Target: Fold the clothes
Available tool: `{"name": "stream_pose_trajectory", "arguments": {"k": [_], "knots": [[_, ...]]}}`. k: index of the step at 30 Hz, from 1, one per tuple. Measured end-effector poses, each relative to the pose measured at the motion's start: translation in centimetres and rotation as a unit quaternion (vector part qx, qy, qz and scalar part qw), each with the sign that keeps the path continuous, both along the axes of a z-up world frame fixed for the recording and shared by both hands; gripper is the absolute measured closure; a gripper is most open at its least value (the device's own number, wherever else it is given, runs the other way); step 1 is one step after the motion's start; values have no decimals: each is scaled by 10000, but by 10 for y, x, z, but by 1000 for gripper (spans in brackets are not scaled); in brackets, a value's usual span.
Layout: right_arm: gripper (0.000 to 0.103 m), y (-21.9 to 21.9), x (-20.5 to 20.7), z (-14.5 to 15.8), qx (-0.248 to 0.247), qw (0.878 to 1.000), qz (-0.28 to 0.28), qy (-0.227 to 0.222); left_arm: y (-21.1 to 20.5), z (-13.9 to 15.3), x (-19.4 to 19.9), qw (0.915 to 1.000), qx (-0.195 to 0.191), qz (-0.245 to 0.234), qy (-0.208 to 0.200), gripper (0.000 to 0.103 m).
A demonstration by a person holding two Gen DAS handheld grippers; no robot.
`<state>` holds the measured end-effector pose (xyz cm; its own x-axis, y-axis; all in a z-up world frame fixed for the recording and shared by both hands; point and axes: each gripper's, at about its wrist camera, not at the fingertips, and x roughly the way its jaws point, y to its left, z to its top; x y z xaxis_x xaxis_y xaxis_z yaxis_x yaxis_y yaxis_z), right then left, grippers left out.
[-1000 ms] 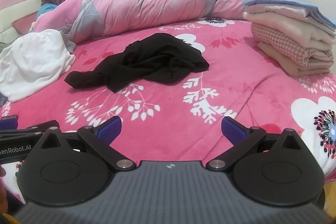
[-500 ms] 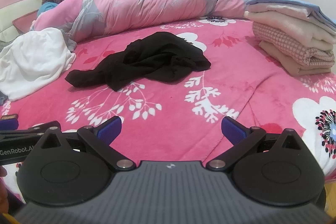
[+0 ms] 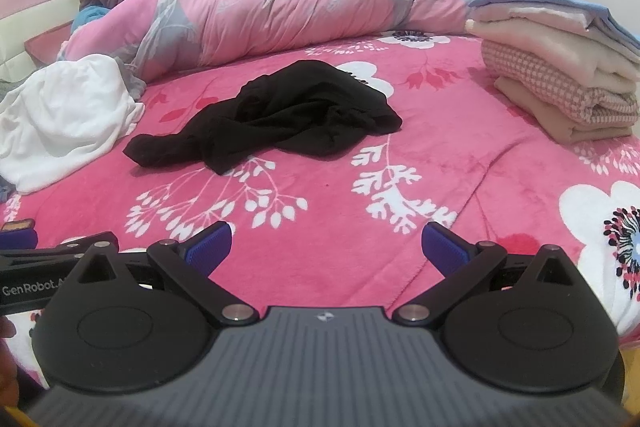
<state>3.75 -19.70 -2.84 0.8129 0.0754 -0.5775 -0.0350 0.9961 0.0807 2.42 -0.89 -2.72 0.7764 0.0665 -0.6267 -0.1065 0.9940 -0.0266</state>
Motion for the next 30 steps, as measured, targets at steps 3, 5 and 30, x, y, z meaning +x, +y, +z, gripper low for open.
{"name": "stream_pose_trajectory", "arguments": {"k": [3,5,30], "knots": [[1,-2,1,0,37,10000,-10,-80,1,-1,0,10000,-63,-25,-42,0],[1,-3,0,1,67,9998,1,-194,2,-2,1,9999,-104,-39,-69,0],[1,4,44,-7,500,9955,491,-631,24,-44,51,9994,-326,-95,-15,0]]}}
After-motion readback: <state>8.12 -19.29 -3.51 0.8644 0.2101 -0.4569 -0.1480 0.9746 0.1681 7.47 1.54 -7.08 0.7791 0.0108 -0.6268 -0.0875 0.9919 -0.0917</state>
